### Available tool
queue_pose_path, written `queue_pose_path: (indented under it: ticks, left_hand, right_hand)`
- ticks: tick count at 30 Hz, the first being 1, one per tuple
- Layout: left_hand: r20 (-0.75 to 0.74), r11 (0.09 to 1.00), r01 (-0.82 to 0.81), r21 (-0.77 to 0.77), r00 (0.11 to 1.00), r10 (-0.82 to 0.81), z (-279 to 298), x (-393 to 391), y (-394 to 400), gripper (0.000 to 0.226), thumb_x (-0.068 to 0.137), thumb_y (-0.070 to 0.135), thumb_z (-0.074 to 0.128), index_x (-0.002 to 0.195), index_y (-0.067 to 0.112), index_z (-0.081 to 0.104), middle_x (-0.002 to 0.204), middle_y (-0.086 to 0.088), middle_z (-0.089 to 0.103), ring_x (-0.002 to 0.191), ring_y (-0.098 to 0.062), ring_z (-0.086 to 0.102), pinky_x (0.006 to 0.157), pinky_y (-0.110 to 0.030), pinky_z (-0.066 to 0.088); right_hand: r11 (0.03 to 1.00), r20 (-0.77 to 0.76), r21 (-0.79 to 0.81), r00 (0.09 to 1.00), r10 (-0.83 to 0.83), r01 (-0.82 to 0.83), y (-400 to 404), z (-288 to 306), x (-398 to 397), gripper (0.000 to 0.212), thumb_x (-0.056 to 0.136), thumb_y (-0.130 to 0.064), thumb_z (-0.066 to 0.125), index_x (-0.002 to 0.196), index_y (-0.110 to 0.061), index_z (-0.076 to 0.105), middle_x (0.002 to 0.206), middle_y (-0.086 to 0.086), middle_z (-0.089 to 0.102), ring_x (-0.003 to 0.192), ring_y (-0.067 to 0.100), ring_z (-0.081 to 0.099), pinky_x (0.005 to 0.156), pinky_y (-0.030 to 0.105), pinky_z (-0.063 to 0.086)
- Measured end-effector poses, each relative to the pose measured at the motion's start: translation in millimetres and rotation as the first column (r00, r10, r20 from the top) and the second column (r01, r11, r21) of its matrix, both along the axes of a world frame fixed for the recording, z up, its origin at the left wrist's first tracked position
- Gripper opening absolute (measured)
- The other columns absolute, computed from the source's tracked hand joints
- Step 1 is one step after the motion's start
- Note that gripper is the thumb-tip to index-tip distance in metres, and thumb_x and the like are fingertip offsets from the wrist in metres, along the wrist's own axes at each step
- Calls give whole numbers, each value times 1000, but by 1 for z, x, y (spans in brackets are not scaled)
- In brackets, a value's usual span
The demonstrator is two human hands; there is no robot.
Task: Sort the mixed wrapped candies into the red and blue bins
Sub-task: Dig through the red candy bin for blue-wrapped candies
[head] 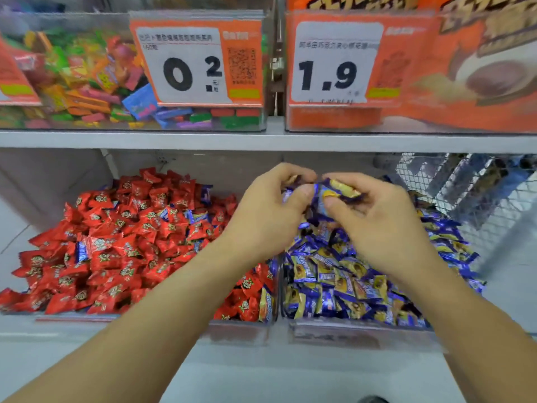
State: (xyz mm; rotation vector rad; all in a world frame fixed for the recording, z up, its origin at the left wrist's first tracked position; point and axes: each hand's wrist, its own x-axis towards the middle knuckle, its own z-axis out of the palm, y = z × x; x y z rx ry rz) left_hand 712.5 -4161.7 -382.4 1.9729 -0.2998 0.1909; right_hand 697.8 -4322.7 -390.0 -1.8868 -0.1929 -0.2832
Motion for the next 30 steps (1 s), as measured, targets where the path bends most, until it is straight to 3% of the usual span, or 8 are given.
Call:
queue_pose_path:
  ticks: [3,7,12,15,19,22,26,30]
  left_hand:
    - [51,976,91,196,993,-103,-2,8,-20,52,87,18,71,136,18,53,121,2,63,107,-4,61,93,-16,46]
    - [117,910,106,401,979,-165,-4,10,-21,78,86,37,71,151,22,30,144,-3,47,133,-15,42,101,-15,31]
    - [236,857,-100,506,972,-25,-16,7,32,33,91,16,58,124,23,61,112,0,61,109,-19,55,95,-27,39]
    - [89,708,-7,706,993,-78,-24,2,74,39,95,27,57,134,26,55,131,0,57,126,-20,46,106,-29,34]
    - [-264,362,267,893,963,-58,-39,-5,114,85,75,84,19,144,40,42,160,8,26,151,-21,12,122,-46,15]
    - [-233,432,246,868,969,-84,-45,-10,131,102,62,89,6,133,37,58,154,9,37,148,-17,18,121,-32,11]
    - [-99,574,177,799,981,-166,-42,-17,145,51,93,60,46,128,27,64,141,7,52,138,-9,31,103,-5,10]
    - [-27,654,116,747,989,-144,-43,-21,158,48,94,59,45,115,25,72,121,9,61,118,-5,48,103,-15,33]
  right_hand:
    - [990,-19,-76,993,-118,116,-32,-11,11,38,90,-2,68,98,-39,70,93,-7,75,76,20,73,78,40,61]
    - [991,-33,-108,996,-88,84,-50,-9,16,59,86,13,59,104,-42,71,91,-15,73,55,12,58,49,25,46]
    - [941,-35,-338,999,-2,-10,-46,-4,17,47,87,-7,68,121,-39,68,132,-18,60,105,12,66,96,21,51]
    - [915,63,-399,994,85,-53,-25,-2,10,29,93,-14,66,113,-34,72,118,-21,64,111,-8,57,103,21,43]
    - [889,253,-444,935,248,-116,29,5,-7,23,91,-12,65,109,-24,74,104,-12,67,96,2,61,88,18,46]
    - [751,181,-608,876,446,-257,72,10,-5,23,92,-16,63,114,-22,70,113,-6,63,104,8,60,95,25,45]
    - [382,-167,-866,908,385,-322,108,19,35,50,91,-32,67,138,-27,50,131,2,50,121,26,54,103,42,44]
    - [220,-360,-864,861,360,-453,131,24,76,80,82,-32,81,150,-26,39,150,-1,46,133,21,47,102,27,38]
